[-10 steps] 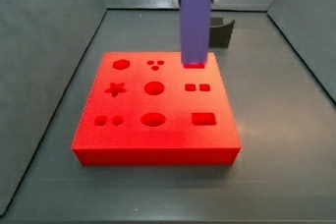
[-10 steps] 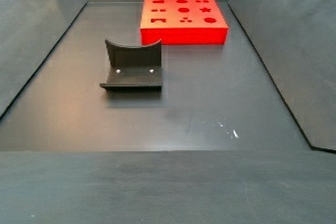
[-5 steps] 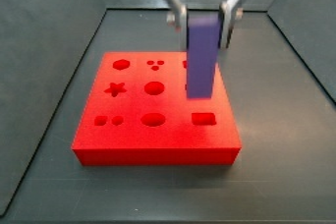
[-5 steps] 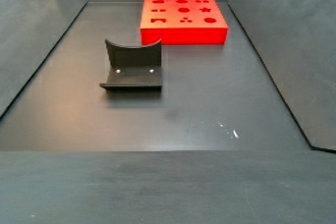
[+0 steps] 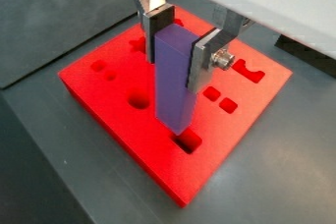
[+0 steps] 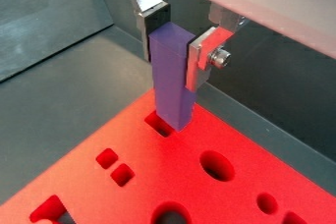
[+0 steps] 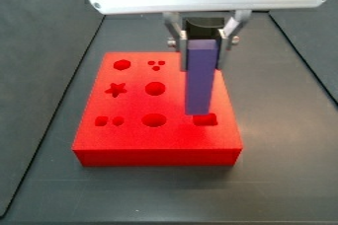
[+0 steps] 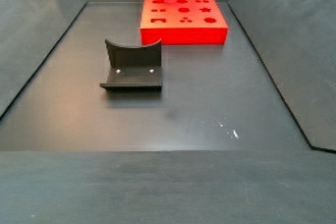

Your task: Insert the rectangle object.

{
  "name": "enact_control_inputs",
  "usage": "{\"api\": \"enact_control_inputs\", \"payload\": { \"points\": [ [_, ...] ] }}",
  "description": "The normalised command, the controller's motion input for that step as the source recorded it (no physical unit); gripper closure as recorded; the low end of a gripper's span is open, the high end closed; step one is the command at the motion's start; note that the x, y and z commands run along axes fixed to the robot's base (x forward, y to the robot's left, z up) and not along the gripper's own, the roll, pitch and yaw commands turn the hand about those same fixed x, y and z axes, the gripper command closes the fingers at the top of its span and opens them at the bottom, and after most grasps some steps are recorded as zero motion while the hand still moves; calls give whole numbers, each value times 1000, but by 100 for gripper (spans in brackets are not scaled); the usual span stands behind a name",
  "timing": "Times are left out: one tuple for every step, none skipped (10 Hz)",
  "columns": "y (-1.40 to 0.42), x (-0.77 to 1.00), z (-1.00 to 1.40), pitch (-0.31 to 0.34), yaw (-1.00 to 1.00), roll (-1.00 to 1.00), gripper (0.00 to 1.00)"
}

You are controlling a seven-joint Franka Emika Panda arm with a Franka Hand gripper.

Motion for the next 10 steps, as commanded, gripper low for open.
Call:
{"api": "enact_control_inputs", "payload": {
  "points": [
    [-57, 646, -117, 0, 11, 237, 100],
    [-23, 669, -103, 0, 0, 280, 100],
    [-63, 531, -117, 0, 0, 310, 100],
    [-103, 260, -146, 0, 0, 320, 100],
    [-74, 83, -291, 0, 40, 240, 100],
    [-97, 14, -317, 0, 74, 203, 100],
    [-89, 0, -300, 0, 71, 210, 100],
    [0, -40, -203, 0, 0, 127, 100],
    [26, -309, -86, 0, -106, 0, 100],
    [57, -363, -29, 0, -157, -16, 100]
  ]
}}
